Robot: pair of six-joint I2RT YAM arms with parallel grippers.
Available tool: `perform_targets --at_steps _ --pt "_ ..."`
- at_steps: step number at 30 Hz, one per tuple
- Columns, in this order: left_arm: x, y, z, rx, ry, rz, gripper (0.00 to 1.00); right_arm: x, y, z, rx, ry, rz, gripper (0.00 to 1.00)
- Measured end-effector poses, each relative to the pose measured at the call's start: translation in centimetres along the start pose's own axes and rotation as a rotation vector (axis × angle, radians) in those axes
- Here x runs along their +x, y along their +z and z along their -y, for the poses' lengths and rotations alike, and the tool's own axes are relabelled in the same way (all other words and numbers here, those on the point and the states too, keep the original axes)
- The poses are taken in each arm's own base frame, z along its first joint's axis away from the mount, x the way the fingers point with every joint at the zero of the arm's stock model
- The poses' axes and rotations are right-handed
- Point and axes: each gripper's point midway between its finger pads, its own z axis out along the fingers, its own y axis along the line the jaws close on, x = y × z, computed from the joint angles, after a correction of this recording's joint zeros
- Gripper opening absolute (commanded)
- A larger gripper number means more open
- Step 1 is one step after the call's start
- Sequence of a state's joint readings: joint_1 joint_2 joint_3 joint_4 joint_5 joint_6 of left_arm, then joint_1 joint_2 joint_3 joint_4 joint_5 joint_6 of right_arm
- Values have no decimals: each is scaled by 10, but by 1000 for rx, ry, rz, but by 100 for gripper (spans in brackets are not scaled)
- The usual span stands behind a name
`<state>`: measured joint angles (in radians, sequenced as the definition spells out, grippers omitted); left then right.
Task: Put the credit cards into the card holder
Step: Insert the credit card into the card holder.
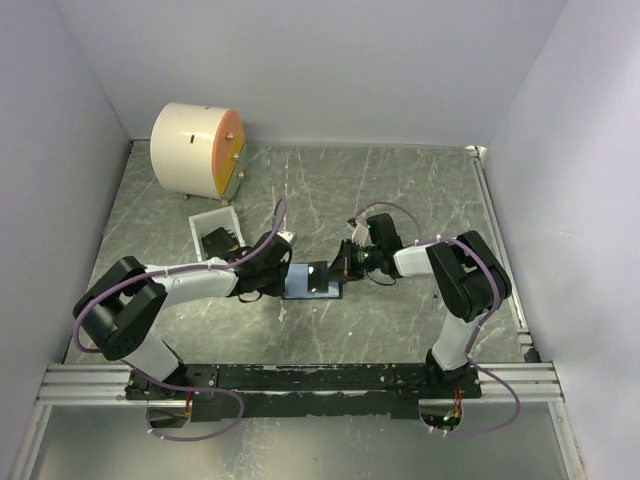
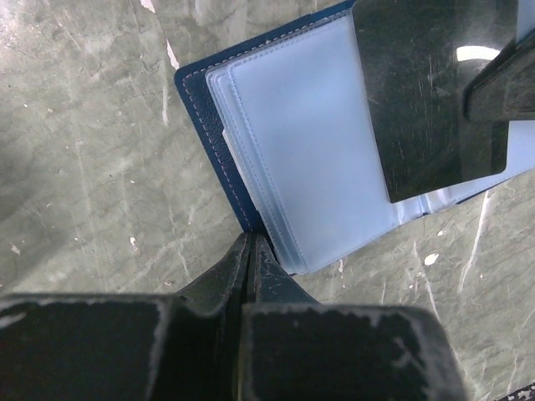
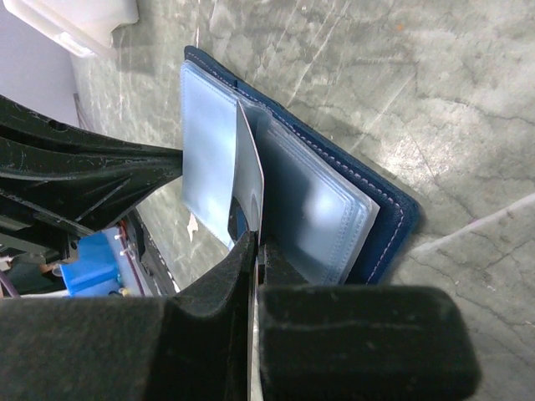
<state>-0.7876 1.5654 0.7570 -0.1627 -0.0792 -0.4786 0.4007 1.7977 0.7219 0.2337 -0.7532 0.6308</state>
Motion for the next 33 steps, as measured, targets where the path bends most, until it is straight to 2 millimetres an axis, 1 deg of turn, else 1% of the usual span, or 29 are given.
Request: perform_targets --at_steps 9,16,19,21,23,26,33 --pt "0 0 0 -7 2 -1 7 11 0 -3 -25 43 -12 0" --pt "0 0 0 -15 7 -5 7 14 1 -4 -25 63 -18 0" --pt "0 0 1 -16 8 -4 7 15 2 -5 -22 63 -27 0" --pt "0 0 2 -14 7 -5 7 14 5 -6 -19 56 -39 4" --pt "1 0 2 -15 10 -4 7 13 6 -7 -12 51 -46 5" --pt "1 0 3 -22 17 -2 7 12 7 -7 -2 46 -48 1" --pt "1 0 3 -34 19 4 7 8 8 -9 8 44 -55 0"
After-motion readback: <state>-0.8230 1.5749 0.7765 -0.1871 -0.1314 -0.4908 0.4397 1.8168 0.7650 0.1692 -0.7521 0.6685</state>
